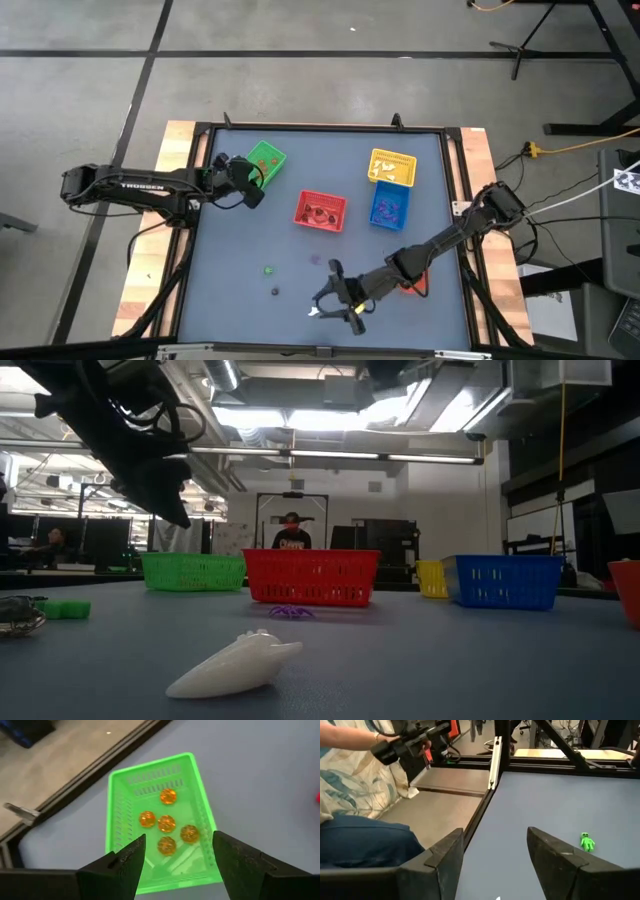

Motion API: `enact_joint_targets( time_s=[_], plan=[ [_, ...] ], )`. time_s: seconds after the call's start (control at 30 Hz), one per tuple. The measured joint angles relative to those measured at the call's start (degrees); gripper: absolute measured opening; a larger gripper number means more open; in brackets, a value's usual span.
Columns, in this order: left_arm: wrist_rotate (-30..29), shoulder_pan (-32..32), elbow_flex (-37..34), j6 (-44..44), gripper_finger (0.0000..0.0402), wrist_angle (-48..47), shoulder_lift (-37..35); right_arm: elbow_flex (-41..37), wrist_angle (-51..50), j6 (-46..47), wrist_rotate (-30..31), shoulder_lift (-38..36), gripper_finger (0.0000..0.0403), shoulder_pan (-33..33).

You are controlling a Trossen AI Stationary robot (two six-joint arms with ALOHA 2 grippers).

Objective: Sort Halloween decoration
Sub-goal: Put the white ghost toy into the yellow bin

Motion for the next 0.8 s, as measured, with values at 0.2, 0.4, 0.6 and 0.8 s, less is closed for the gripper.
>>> enact_joint_targets(
  time_s=[0.2,0.4,0.6,0.8],
  plan=[
    [0.31,-0.02,0.0,0.02,0.0212,-0.04,0.0,1.16,-0.79,-0.48,2.33,1.67,0.0215,1.3],
    [0.15,-0.02,0.02,0.02,0.0209,0.2,0.02,1.13,2.19,-0.09,2.87,7.15,0.0215,1.23],
    [0.12,-0.02,0.02,0.02,0.0209,0.23,0.0,1.11,5.41,-0.07,2.78,11.85,0.0215,1.19],
    [0.12,-0.02,0.02,0.02,0.0209,0.24,0.02,1.11,5.78,-0.1,2.82,14.63,0.0215,1.19]
  ],
)
